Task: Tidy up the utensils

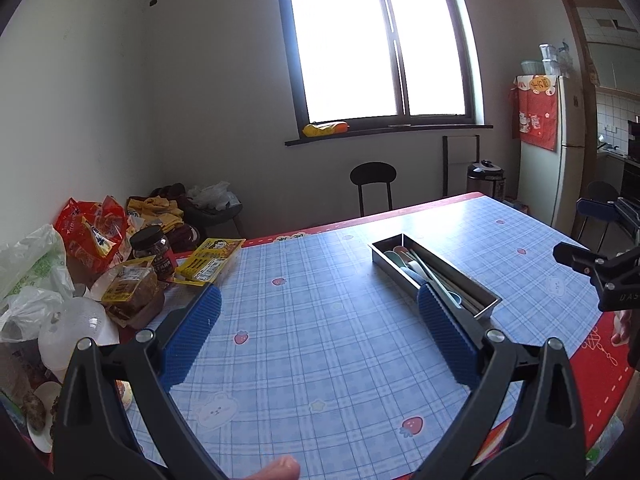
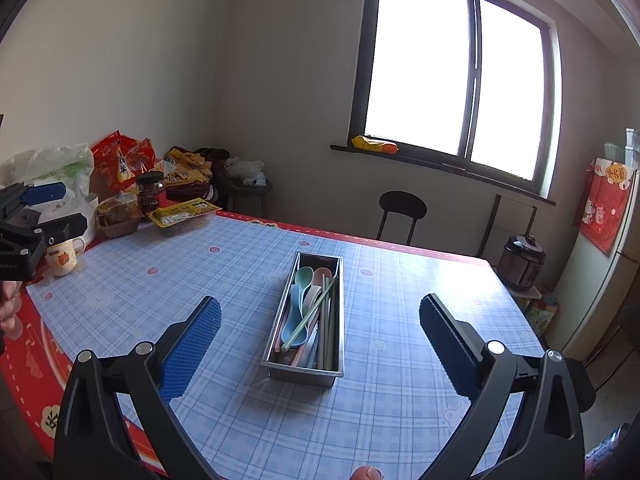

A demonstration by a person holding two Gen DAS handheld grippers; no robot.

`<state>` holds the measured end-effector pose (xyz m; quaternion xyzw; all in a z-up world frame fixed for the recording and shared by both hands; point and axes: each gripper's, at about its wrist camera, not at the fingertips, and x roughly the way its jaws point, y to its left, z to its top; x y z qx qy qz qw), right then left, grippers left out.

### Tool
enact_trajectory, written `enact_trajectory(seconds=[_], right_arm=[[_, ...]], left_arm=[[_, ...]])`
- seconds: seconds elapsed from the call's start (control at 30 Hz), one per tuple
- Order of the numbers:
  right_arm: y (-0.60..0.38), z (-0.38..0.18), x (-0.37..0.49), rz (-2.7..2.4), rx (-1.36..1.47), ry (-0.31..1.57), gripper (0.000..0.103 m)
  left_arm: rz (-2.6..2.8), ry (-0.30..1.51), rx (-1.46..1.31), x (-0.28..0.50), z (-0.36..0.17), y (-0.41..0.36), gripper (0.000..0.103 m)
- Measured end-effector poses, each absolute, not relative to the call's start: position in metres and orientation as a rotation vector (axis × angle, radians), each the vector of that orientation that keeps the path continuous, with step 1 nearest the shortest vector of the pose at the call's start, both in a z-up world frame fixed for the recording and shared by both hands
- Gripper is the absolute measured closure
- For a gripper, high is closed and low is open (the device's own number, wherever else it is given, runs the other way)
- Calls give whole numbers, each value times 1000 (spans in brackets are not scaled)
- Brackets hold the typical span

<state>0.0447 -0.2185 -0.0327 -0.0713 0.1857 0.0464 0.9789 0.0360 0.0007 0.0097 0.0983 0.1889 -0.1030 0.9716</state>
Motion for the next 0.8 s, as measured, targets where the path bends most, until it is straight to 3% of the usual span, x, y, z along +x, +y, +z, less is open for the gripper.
enact_trajectory(seconds=[0.8], right_arm=[[-219,-21,25,35,-119,363,6]], left_arm=[[-249,374,175,16,11,6,6]])
